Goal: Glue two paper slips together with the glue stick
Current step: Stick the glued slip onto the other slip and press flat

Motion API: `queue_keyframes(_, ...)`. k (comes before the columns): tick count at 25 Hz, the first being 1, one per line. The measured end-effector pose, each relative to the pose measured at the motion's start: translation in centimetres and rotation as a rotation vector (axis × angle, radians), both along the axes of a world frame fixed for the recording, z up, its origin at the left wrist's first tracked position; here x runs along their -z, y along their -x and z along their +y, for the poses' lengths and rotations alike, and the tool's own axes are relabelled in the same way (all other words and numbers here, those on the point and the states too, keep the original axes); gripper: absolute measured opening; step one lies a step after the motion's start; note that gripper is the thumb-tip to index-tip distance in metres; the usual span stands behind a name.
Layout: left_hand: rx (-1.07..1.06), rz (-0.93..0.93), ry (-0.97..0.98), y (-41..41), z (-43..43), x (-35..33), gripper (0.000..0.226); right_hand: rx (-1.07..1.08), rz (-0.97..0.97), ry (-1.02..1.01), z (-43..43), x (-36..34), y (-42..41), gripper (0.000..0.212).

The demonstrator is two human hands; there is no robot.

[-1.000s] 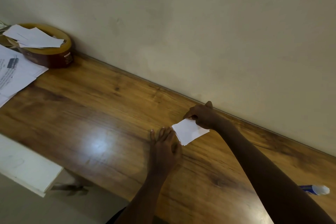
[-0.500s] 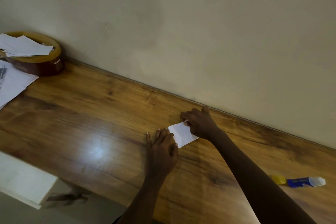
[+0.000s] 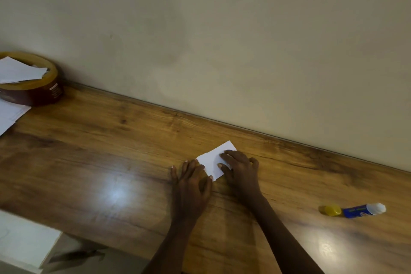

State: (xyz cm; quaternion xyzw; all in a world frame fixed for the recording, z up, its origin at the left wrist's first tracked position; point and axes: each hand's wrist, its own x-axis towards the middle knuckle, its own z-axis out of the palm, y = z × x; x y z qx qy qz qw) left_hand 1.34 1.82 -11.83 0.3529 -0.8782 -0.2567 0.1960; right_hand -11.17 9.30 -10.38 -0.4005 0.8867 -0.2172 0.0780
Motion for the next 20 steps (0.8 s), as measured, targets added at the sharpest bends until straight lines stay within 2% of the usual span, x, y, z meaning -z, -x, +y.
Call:
queue_keyframes(10, 0.055, -0.025, -0.004, -0.3, -0.2, -0.2, 0.028, 0.099, 0.027, -0.123, 1.8, -0.5, -3.4, 0.042)
queue_keyframes(14, 0.071, -0.047, -0.003, -0.2, -0.2, -0.2, 0.038, 0.001, -0.04, -0.127, 0.6, -0.1, -4.4, 0.041)
queue_keyframes(17, 0.053, -0.041, -0.023, -0.3, -0.2, -0.4, 0.031, 0.174, -0.022, -0.162, 1.7, 0.7, -3.6, 0.041)
queue_keyframes(20, 0.058, -0.04, -0.021, -0.2, -0.1, -0.5, 0.026, 0.409, 0.033, -0.097, 3.0, 0.5, -2.0, 0.039)
